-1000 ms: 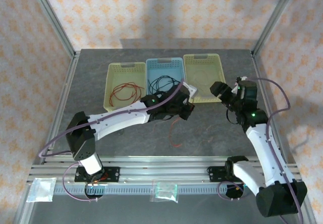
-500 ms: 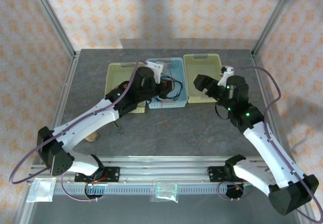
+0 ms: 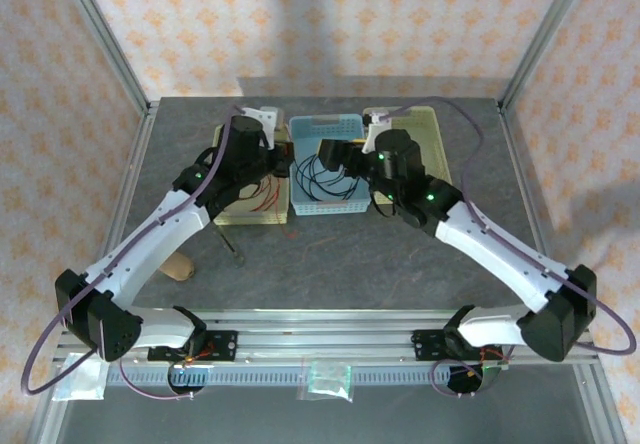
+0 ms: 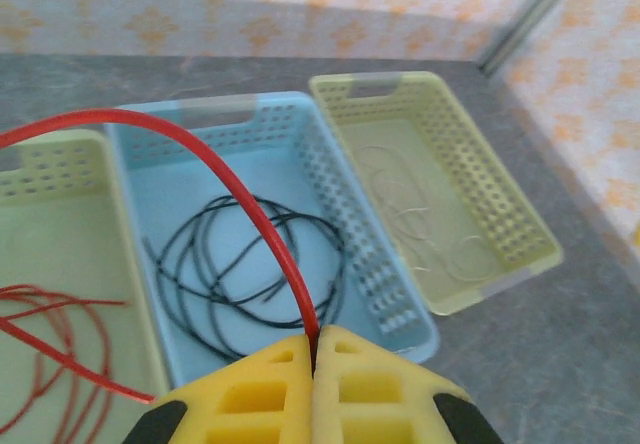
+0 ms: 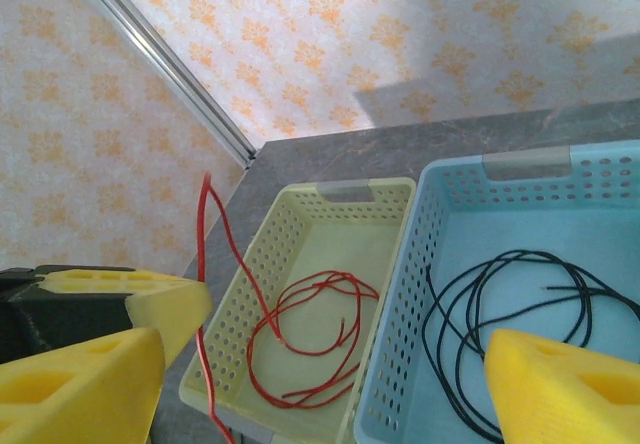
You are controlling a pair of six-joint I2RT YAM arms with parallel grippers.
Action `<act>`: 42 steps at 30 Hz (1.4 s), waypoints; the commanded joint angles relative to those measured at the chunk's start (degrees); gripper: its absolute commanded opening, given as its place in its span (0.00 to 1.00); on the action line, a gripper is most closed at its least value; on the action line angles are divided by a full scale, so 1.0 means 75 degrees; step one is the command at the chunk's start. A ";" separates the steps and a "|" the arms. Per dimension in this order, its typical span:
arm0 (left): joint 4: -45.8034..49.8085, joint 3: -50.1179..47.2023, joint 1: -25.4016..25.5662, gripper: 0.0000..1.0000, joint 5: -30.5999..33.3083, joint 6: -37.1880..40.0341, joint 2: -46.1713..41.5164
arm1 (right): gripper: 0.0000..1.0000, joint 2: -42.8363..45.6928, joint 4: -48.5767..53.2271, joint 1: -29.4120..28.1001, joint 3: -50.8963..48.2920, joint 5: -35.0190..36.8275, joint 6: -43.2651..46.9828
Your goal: Untangle the cables
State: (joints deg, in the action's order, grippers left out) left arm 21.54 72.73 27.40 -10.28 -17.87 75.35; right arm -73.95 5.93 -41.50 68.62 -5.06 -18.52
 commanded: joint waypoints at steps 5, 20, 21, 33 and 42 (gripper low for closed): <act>0.0539 0.0291 -0.0931 0.00 0.0141 0.0823 0.0091 | 0.83 -0.0567 -0.0487 -0.0034 0.0708 0.0393 0.0119; -0.0013 0.0756 -0.2245 0.00 -0.0310 0.0812 0.1502 | 0.84 -0.0563 -0.0797 -0.0833 0.0640 -0.0159 0.1182; -0.0033 0.0815 -0.2295 0.00 -0.0332 0.0742 0.1585 | 0.84 -0.0547 -0.0791 -0.0842 0.0625 -0.0155 0.1164; -0.0058 0.2002 -0.2373 0.00 0.0206 -0.0282 0.3086 | 0.84 -0.0266 -0.0745 -0.0852 0.0152 0.0168 0.0906; 0.0477 0.2755 -0.2370 0.00 0.0433 -0.0418 0.4012 | 0.83 -0.0177 -0.0651 -0.0854 0.0037 0.0256 0.0876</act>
State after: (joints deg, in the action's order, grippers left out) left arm 22.76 90.76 9.69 -8.69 -19.94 104.18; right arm -77.45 1.65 -47.86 69.41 -4.67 -11.53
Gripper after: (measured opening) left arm 0.048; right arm 0.835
